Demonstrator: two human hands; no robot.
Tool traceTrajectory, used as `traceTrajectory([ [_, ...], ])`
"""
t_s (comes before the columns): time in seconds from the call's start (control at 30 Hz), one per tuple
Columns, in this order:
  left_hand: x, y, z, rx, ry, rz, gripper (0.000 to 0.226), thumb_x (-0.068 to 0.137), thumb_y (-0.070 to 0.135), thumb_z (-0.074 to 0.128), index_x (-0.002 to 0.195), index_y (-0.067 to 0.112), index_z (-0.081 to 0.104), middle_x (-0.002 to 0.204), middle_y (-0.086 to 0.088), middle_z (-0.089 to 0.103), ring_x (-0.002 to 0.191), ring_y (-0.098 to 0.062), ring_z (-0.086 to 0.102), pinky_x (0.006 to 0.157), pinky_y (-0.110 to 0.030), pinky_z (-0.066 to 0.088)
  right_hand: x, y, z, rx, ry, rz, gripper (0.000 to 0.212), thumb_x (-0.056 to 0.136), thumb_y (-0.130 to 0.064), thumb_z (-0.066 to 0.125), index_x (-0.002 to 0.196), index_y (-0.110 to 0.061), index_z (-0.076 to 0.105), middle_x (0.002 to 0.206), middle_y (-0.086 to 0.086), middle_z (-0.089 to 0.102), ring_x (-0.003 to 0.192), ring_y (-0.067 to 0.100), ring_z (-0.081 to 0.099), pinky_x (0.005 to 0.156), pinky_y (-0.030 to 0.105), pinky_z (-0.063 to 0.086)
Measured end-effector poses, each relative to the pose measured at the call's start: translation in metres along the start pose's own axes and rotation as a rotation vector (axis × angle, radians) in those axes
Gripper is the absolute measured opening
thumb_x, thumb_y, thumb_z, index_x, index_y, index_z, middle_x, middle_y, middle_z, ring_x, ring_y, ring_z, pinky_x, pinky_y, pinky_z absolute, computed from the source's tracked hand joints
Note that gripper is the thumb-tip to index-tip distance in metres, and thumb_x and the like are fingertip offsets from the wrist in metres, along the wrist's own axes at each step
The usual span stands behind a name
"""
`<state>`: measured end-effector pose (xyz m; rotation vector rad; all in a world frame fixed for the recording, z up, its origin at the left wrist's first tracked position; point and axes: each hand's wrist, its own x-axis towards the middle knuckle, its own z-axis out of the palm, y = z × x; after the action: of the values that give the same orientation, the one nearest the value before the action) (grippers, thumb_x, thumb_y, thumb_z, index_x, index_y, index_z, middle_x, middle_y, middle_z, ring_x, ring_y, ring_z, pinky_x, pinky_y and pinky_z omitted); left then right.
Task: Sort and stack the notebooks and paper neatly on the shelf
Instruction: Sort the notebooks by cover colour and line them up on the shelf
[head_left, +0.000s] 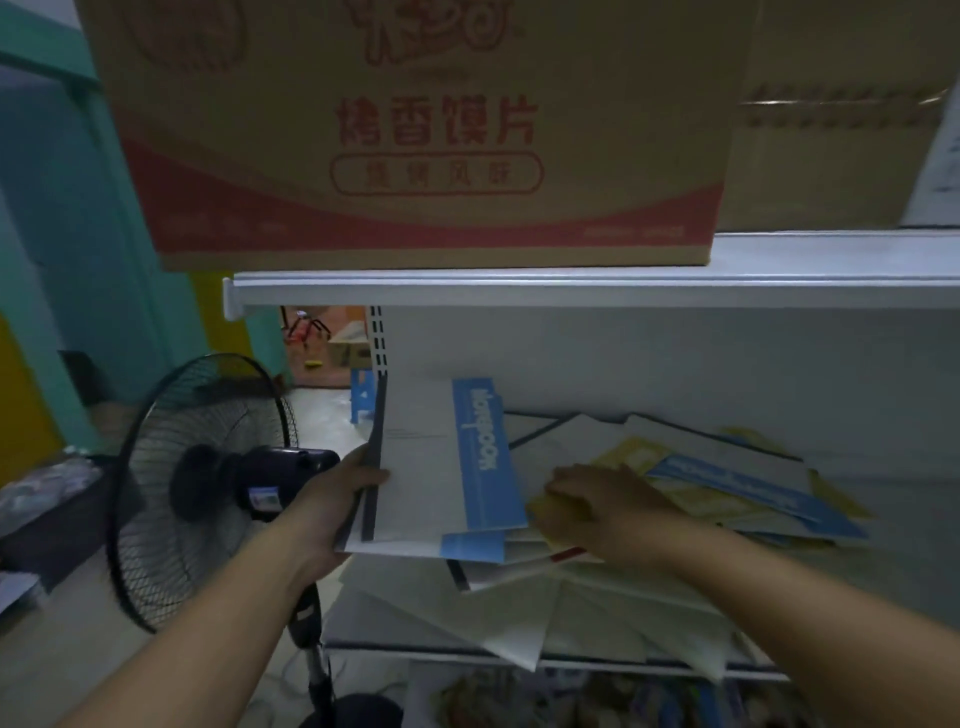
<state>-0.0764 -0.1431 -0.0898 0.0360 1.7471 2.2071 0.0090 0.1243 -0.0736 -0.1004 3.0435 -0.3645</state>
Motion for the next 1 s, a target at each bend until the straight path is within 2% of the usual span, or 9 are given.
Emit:
traceTrajectory([
  [0.1, -0.005, 0.002, -0.008, -0.007, 0.002, -0.011, 0.036, 0.091, 0.000, 0.041, 0.113, 0.018, 0.062, 0.107, -0.016, 0.067, 0.088, -0.030, 0.061, 0.068, -0.036, 0.048, -0.008, -0.004, -0.005, 0.020, 0.102, 0.058, 0.033, 0.100, -0.036, 0.035, 0.113, -0.016, 0.058, 0.119, 0.005, 0.059, 0.113, 0.025, 0.054, 0.089, 0.029, 0.044],
  [0.27, -0.019, 0.017, -0.020, 0.066, -0.040, -0.027, 0.038, 0.087, 0.000, 0.042, 0.120, 0.007, 0.059, 0.094, -0.016, 0.069, 0.073, -0.028, 0.067, 0.056, -0.029, 0.052, -0.013, 0.012, -0.020, 0.078, 0.591, 0.209, 0.027, 0.101, -0.026, 0.035, 0.104, -0.014, 0.059, 0.108, 0.011, 0.064, 0.097, 0.027, 0.059, 0.068, 0.029, 0.034],
  [0.37, -0.033, 0.030, -0.008, 0.139, -0.123, -0.002, 0.039, 0.088, 0.000, 0.042, 0.122, 0.010, 0.058, 0.099, -0.014, 0.071, 0.077, -0.029, 0.068, 0.057, -0.031, 0.052, -0.027, 0.023, -0.032, 0.184, 1.003, 0.016, 0.038, 0.099, -0.032, 0.035, 0.099, -0.011, 0.067, 0.089, 0.012, 0.070, 0.076, 0.028, 0.063, 0.059, 0.026, 0.033],
  [0.43, -0.038, 0.032, 0.013, 0.176, -0.157, 0.016, 0.036, 0.090, -0.001, 0.042, 0.119, 0.011, 0.059, 0.099, -0.012, 0.073, 0.078, -0.029, 0.069, 0.059, -0.032, 0.053, -0.042, 0.022, -0.041, 0.122, 1.130, -0.214, 0.046, 0.098, -0.037, 0.035, 0.096, -0.010, 0.072, 0.082, 0.008, 0.073, 0.067, 0.025, 0.067, 0.057, 0.027, 0.040],
  [0.57, -0.057, 0.021, 0.086, 0.172, -0.208, -0.056, 0.020, 0.095, 0.009, 0.047, 0.101, 0.002, 0.064, 0.073, -0.013, 0.072, 0.056, -0.026, 0.068, 0.046, -0.027, 0.053, -0.078, 0.035, -0.031, -0.085, 1.003, -0.601, 0.035, 0.098, -0.028, 0.044, 0.090, -0.013, 0.075, 0.099, 0.000, 0.074, 0.080, 0.015, 0.072, 0.065, 0.026, 0.057],
  [0.73, -0.070, -0.014, 0.179, 0.177, -0.257, -0.098, 0.025, 0.089, 0.020, 0.057, 0.096, 0.000, 0.071, 0.075, -0.013, 0.072, 0.062, -0.025, 0.069, 0.059, -0.030, 0.053, -0.149, 0.092, -0.023, -0.106, 0.690, -0.673, 0.022, 0.094, -0.027, 0.052, 0.095, -0.017, 0.072, 0.110, -0.005, 0.071, 0.097, 0.009, 0.068, 0.076, 0.026, 0.057],
  [0.83, -0.074, -0.040, 0.237, 0.325, -0.294, -0.086, 0.022, 0.088, 0.012, 0.061, 0.101, -0.005, 0.069, 0.094, -0.026, 0.069, 0.080, -0.036, 0.066, 0.076, -0.043, 0.050, -0.196, 0.135, -0.025, 0.132, 0.520, -0.447, 0.060, 0.091, -0.064, 0.031, 0.102, -0.020, 0.071, 0.137, -0.015, 0.049, 0.133, -0.005, 0.034, 0.108, 0.016, 0.030],
  [0.9, -0.080, -0.059, 0.281, 0.355, -0.362, -0.053, 0.022, 0.091, 0.007, 0.056, 0.112, 0.003, 0.061, 0.099, -0.019, 0.071, 0.089, -0.036, 0.067, 0.080, -0.044, 0.052, -0.227, 0.168, -0.026, 0.369, 0.639, -0.139, 0.072, 0.080, -0.076, 0.036, 0.112, -0.019, 0.068, 0.144, -0.017, 0.027, 0.140, -0.004, 0.015, 0.111, 0.015, 0.014],
  [1.0, -0.094, -0.094, 0.356, 0.324, -0.509, -0.046, 0.028, 0.094, 0.005, 0.052, 0.120, 0.015, 0.055, 0.109, -0.014, 0.070, 0.096, -0.032, 0.067, 0.076, -0.038, 0.054, -0.266, 0.219, -0.032, 0.745, 0.685, 0.296, 0.038, 0.091, -0.031, 0.058, 0.128, -0.024, 0.047, 0.136, -0.012, 0.043, 0.122, 0.008, 0.046, 0.098, 0.020, 0.036],
])
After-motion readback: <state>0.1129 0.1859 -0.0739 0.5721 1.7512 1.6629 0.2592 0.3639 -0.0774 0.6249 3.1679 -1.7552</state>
